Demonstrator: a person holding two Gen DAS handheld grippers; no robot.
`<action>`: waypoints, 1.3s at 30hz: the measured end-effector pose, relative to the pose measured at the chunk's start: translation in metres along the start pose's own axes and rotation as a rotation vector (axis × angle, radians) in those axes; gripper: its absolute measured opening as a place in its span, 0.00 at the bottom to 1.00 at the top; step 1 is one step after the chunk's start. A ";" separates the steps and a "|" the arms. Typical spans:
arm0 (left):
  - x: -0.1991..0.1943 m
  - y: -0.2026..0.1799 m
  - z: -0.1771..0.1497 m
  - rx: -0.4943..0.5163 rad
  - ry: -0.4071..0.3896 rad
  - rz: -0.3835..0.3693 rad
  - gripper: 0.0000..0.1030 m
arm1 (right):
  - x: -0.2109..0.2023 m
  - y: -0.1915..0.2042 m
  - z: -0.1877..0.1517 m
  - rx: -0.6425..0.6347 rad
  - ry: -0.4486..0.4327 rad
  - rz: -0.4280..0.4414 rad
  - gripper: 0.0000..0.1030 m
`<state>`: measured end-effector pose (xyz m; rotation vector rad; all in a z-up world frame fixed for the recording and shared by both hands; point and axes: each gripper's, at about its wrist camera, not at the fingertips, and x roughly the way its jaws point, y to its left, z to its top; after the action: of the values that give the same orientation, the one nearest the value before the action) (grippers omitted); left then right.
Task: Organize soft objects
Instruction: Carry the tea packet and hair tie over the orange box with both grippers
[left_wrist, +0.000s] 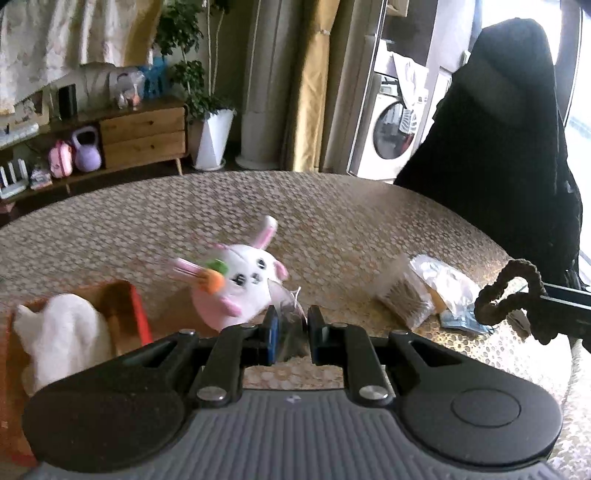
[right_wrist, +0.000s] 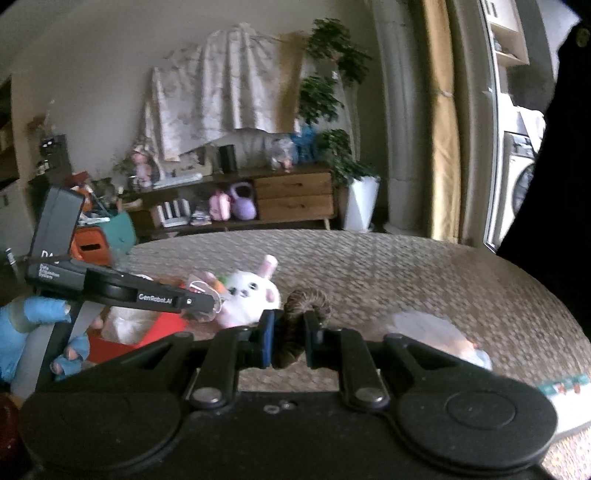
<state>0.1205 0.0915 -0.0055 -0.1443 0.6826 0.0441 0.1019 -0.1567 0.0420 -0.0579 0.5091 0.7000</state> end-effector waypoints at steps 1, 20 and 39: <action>-0.005 0.004 0.001 0.002 -0.005 0.007 0.16 | 0.001 0.004 0.002 -0.003 -0.004 0.007 0.15; -0.063 0.092 0.001 -0.035 -0.002 0.096 0.16 | 0.044 0.095 0.036 -0.098 -0.010 0.182 0.15; -0.053 0.171 -0.034 -0.091 0.097 0.185 0.16 | 0.136 0.158 0.037 -0.137 0.135 0.265 0.15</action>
<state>0.0436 0.2562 -0.0184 -0.1708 0.7893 0.2471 0.1066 0.0552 0.0292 -0.1686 0.6037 0.9948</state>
